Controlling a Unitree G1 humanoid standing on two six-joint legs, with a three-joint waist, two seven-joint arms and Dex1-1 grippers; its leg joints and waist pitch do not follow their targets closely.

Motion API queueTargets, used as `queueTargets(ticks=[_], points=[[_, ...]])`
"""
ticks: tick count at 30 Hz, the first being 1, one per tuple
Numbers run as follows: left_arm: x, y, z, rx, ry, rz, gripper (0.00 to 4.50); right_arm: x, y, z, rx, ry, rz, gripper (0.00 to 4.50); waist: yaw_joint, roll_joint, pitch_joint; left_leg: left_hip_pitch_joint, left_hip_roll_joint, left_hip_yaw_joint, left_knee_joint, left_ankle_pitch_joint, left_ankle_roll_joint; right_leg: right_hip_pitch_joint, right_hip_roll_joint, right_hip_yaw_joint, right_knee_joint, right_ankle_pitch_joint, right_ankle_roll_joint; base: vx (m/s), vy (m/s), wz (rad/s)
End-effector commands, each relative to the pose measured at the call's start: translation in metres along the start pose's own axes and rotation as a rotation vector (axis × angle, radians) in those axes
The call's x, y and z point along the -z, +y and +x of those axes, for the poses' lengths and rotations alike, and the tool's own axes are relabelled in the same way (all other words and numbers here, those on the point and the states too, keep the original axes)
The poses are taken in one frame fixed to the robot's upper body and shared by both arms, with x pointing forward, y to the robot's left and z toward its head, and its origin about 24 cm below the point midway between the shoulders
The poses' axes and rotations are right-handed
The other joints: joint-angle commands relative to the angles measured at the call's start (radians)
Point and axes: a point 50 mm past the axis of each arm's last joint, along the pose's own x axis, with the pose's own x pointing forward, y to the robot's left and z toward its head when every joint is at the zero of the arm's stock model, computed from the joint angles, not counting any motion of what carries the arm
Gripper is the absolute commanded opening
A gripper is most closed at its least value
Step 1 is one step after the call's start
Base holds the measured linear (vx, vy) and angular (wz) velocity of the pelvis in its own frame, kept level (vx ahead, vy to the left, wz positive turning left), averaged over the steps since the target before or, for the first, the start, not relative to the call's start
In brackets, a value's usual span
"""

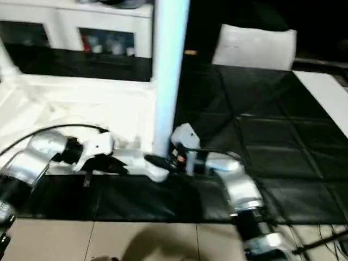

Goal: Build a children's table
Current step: Insert table leg to table base

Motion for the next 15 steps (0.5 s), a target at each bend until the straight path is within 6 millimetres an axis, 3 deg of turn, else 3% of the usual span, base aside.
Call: queueTargets(ticks=[1,2,4,6,10,15], points=[[-0.01,-0.002,0.003,-0.156,-0.055,-0.063,0.0,0.033,-0.001,0.001,0.112,0.129,0.099,1.91,-0.007,0.014,-0.028,0.006,0.071,-0.042,-0.088,-0.441,-0.063,-0.002,-0.095,0.055,-0.095,-0.448,-0.175,0.0,0.0,0.0],[-0.01,-0.007,0.006,-0.171,-0.057,-0.079,0.0,0.032,-0.004,0.002,0.15,0.119,0.111,1.91,-0.016,0.013,-0.027,-0.001,0.069,-0.041,-0.088,-0.419,-0.059,0.0,-0.093,0.055,-0.092,-0.41,-0.186,0.0,0.0,0.0],[-0.012,-0.017,0.015,-0.19,-0.062,-0.107,0.0,0.031,-0.007,0.005,0.213,0.107,0.123,1.91,-0.023,0.014,-0.033,-0.003,0.067,-0.034,-0.084,-0.365,-0.043,0.001,-0.087,0.056,-0.089,-0.327,-0.195,0.0,0.0,0.0],[-0.019,-0.028,0.027,-0.203,-0.085,-0.147,0.0,0.031,-0.01,0.009,0.27,0.1,0.139,1.91,-0.031,0.009,-0.033,-0.003,0.066,-0.024,-0.075,-0.311,-0.014,0.003,-0.087,0.059,-0.089,-0.24,-0.221,0.0,0.0,0.0],[-0.039,-0.041,0.051,-0.209,-0.13,-0.19,0.0,0.03,-0.014,0.017,0.337,0.096,0.162,1.91,-0.032,-0.003,-0.033,-0.005,0.061,-0.018,-0.069,-0.277,0.014,0.003,-0.084,0.058,-0.094,-0.261,-0.212,0.0,0.0,0.0],[-0.041,-0.036,0.057,-0.243,-0.073,-0.15,0.0,0.031,-0.014,0.021,0.339,0.111,0.164,1.91,-0.025,-0.001,-0.033,-0.004,0.06,-0.02,-0.07,-0.292,0.013,0.0,-0.08,0.055,-0.099,-0.309,-0.173,0.0,0.0,0.0]])
